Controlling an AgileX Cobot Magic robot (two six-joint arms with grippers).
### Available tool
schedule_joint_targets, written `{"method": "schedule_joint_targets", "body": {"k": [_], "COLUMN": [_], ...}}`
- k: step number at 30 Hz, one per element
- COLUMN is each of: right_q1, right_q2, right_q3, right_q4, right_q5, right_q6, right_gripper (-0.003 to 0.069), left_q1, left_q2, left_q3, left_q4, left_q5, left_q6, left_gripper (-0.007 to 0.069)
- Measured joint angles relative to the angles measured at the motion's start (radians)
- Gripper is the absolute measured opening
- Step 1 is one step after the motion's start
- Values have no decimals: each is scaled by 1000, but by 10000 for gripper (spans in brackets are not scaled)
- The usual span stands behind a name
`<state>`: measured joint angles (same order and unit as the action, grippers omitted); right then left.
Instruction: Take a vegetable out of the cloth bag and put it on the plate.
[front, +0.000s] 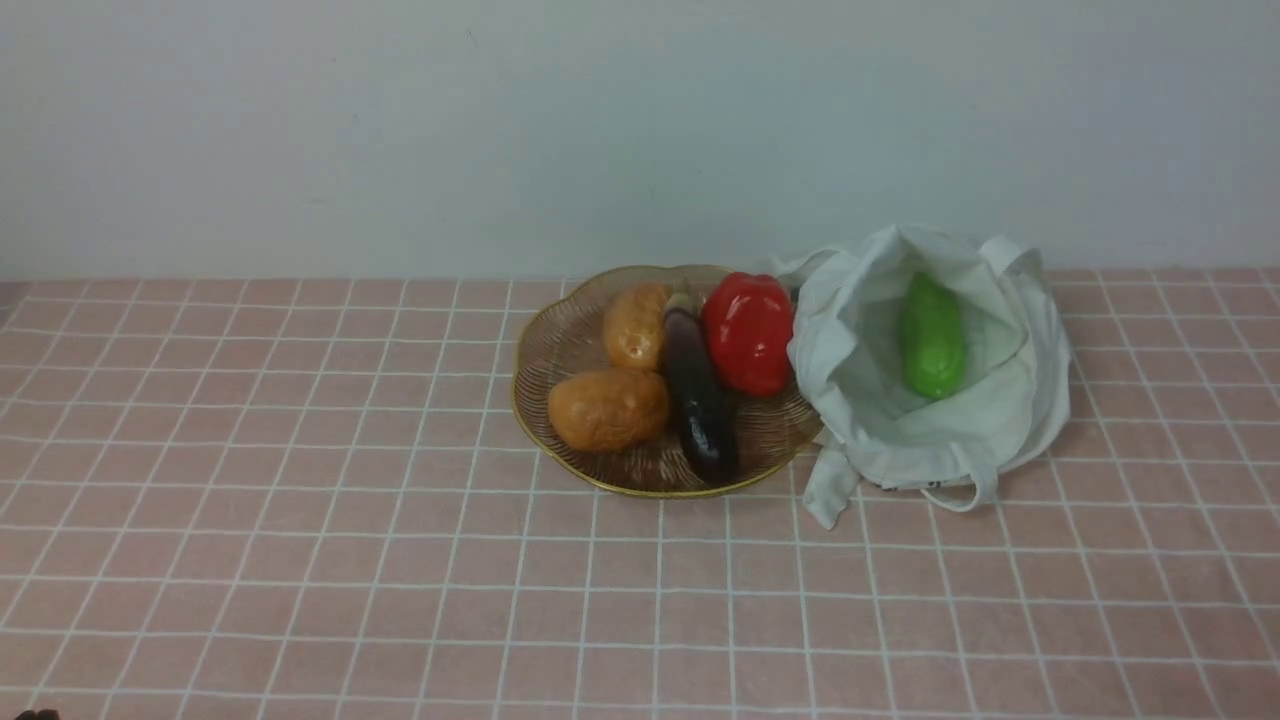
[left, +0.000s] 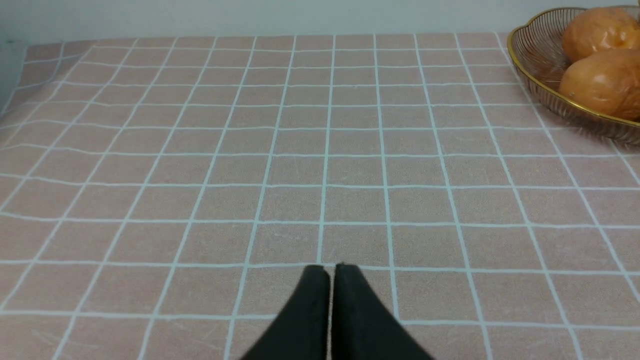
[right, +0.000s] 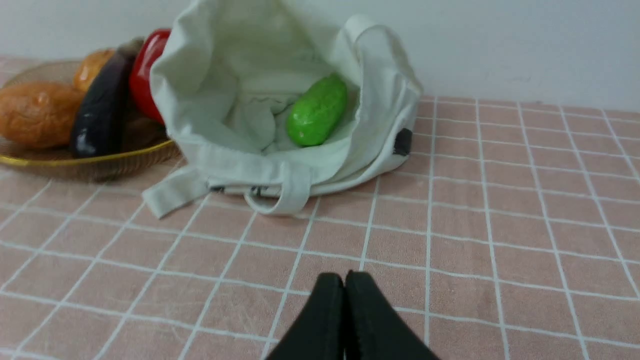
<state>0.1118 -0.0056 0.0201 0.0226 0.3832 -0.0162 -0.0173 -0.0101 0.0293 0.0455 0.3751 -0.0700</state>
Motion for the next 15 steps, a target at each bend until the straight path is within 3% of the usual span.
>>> {"method": "schedule_joint_targets", "body": {"k": [15], "right_q1": [-43], "right_q2": [-5], "right_q3": [0], "right_q4": [14], "right_q5": [-1], "right_q6": [-1], "right_gripper": [-15], "left_q1": [0], "left_q2": [0], "left_q3": [0], "left_q4": [0], "left_q5": [0], "left_q6": [0], "left_gripper": [-5]}}
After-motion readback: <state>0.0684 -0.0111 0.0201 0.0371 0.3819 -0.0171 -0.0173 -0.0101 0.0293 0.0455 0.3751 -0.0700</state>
